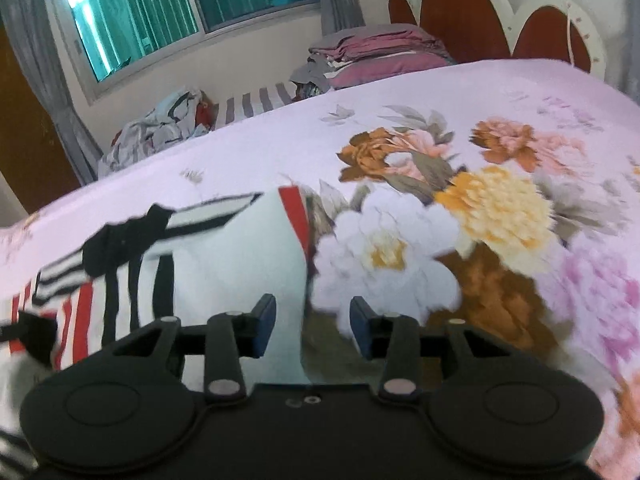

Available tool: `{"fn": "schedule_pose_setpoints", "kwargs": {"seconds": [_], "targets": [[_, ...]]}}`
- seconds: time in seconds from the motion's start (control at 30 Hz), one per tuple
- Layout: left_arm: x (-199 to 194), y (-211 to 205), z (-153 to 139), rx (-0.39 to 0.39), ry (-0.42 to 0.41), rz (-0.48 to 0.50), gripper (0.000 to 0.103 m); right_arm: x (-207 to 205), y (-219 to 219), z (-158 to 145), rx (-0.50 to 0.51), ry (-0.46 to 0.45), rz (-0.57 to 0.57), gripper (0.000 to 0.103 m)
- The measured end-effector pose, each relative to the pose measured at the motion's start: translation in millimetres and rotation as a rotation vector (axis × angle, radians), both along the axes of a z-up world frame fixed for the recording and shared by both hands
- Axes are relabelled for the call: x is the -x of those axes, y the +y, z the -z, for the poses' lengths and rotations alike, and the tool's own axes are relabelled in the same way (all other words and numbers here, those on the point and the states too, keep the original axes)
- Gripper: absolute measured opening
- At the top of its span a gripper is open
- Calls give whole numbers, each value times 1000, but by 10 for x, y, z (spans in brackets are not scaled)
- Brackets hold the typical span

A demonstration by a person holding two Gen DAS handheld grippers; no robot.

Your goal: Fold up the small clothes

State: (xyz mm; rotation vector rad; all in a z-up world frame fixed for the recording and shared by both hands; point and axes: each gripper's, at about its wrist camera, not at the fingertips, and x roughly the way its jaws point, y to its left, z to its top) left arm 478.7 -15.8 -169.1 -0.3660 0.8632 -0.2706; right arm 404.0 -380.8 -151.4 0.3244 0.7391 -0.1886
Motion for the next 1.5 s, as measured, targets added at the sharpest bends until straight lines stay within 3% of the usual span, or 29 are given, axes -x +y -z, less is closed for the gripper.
{"fn": "schedule_pose_setpoints", "kwargs": {"seconds": [0.27, 0.33, 0.4, 0.5, 0.53, 0.63, 0.77, 0.93, 1.03, 1.1, 1.27, 1.5], "targets": [[-123, 40, 192, -58, 20, -29, 6, -780, -65, 231, -68, 25, 7, 42], [-126, 131, 223, -51, 23, -49, 6, -892, -73, 272, -66, 35, 7, 33], [-116, 187, 214, -57, 24, -65, 6, -911, -77, 298, -42, 39, 16, 16], [-51, 280, 156, -72, 17, -105, 6, -852, -147, 328, -17, 33, 48, 10], [-7, 307, 117, -89, 10, -119, 6, -839, -160, 324, -12, 33, 51, 10], [111, 354, -29, -122, -32, -134, 6, -803, -64, 227, 100, 33, 50, 24], [151, 258, -146, -98, -57, -86, 7, -617, 101, 51, 121, -22, -10, 25], [17, 16, 122, -85, 23, -30, 7, -353, 453, 88, 145, 3, -139, 24], [26, 91, 271, -61, 38, -60, 6, -258, 527, 217, 179, 51, -159, 26], [53, 105, 228, -71, 53, -68, 6, -201, 528, 218, 213, 57, -166, 26], [295, 274, -1, -47, 50, -108, 7, -64, 656, -14, 170, 12, -191, 32], [788, 1070, -42, -16, 103, -305, 7, 32, 1256, -94, 108, -30, -321, 35]]}}
